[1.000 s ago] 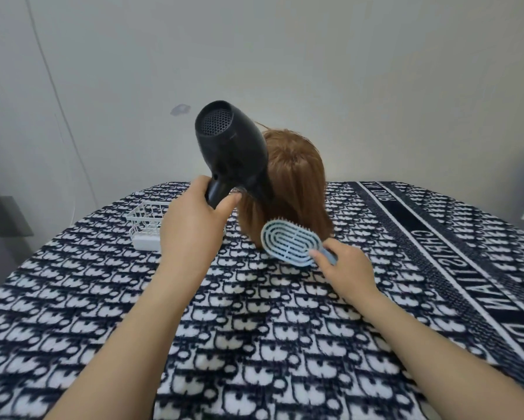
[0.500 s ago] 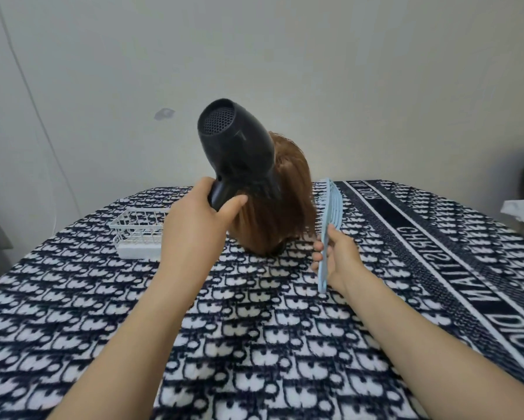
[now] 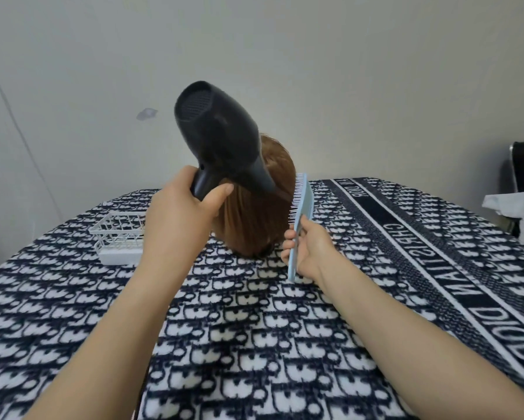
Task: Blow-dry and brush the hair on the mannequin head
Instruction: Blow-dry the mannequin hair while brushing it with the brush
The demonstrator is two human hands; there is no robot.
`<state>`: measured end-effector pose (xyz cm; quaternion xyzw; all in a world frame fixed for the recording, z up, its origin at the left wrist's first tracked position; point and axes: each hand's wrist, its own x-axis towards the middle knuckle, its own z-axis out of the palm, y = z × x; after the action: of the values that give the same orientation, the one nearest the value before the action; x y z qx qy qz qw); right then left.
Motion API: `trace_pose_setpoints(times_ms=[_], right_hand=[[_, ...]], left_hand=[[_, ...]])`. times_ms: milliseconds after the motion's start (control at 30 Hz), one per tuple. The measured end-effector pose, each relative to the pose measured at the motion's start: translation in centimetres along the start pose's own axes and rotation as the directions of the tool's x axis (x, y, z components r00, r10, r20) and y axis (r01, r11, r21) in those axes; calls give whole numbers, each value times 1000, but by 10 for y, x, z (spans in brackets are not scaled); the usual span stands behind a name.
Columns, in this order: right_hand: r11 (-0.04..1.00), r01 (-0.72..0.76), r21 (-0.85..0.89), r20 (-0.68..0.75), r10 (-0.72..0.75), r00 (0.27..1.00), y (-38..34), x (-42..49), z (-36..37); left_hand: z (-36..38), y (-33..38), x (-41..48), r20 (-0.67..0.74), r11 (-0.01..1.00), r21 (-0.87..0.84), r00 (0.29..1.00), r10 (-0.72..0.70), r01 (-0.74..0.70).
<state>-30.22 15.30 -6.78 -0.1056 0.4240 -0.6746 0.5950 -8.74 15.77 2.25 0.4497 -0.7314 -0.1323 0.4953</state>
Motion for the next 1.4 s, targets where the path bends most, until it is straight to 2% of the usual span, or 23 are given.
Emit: trace_pose_setpoints(times_ms=[100, 233, 433, 600, 700, 1033, 1200, 1300, 1400], right_hand=[[1000, -9, 14, 13, 9, 1000, -4, 0, 5], [999, 19, 28, 27, -20, 999, -15, -1, 18], [997, 56, 43, 57, -59, 997, -28, 3, 57], [997, -37, 62, 52, 34, 998, -20, 16, 71], [991, -73, 108, 23, 71, 997, -5, 26, 62], [976, -192, 101, -71, 200, 977, 29, 51, 22], [962, -204, 179, -27, 213, 977, 33, 47, 13], [948, -234, 215, -20, 244, 970, 32, 41, 8], [923, -287, 257, -47, 308, 950, 40, 36, -2]], left_hand=[[0, 0, 3, -59, 998, 51, 998, 31, -28], [0, 2, 6, -81, 998, 34, 995, 55, -52], [2, 9, 10, -55, 999, -27, 998, 41, -43], [2, 10, 11, -61, 998, -29, 997, 52, -54], [2, 8, 13, -44, 999, -36, 998, 40, -41], [11, 8, 13, -3, 998, -52, 999, 35, -35], [13, 7, 14, 54, 983, -178, 998, -41, 50], [14, 6, 12, 9, 999, -42, 1000, 7, -6], [15, 7, 9, 4, 999, -39, 1000, 23, -23]])
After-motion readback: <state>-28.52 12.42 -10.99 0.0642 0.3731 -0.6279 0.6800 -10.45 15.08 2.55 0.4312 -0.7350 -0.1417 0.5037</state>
